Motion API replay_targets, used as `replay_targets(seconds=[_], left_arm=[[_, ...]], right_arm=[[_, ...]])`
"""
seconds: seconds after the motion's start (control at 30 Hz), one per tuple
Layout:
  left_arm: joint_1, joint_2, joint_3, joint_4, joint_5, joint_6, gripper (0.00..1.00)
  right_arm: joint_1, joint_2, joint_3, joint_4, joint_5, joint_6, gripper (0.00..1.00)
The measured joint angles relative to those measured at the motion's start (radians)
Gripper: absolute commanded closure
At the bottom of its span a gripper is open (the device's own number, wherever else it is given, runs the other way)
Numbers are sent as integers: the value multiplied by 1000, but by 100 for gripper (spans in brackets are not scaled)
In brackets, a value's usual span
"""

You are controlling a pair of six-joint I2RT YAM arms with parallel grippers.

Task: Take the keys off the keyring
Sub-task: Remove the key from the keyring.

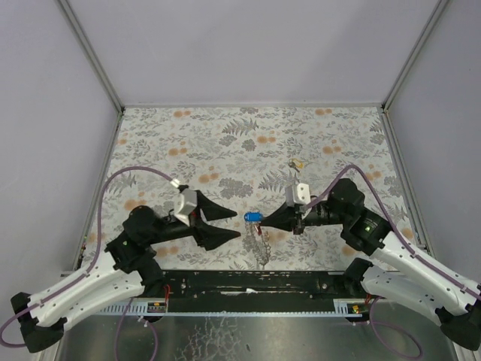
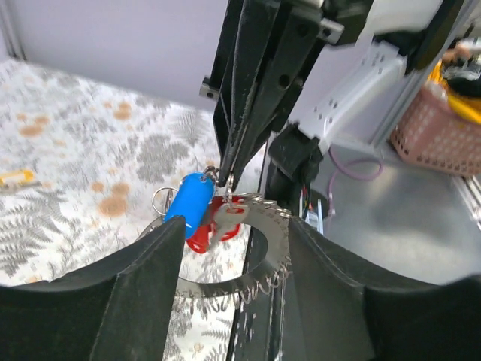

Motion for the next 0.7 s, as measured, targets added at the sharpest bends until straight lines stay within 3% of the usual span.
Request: replay_targets(seconds=[0.17, 0.37, 0.7], left_arm=[[0, -97, -44, 97, -55, -63, 48], [0, -8, -103, 229, -55, -142, 52], [0, 180, -63, 323, -40, -158, 55]], right_arm=[[-51, -48, -66, 209, -31, 139, 100], [-77, -69, -163, 491, -37, 282, 100], [-81, -85, -185, 553, -37, 322, 100]])
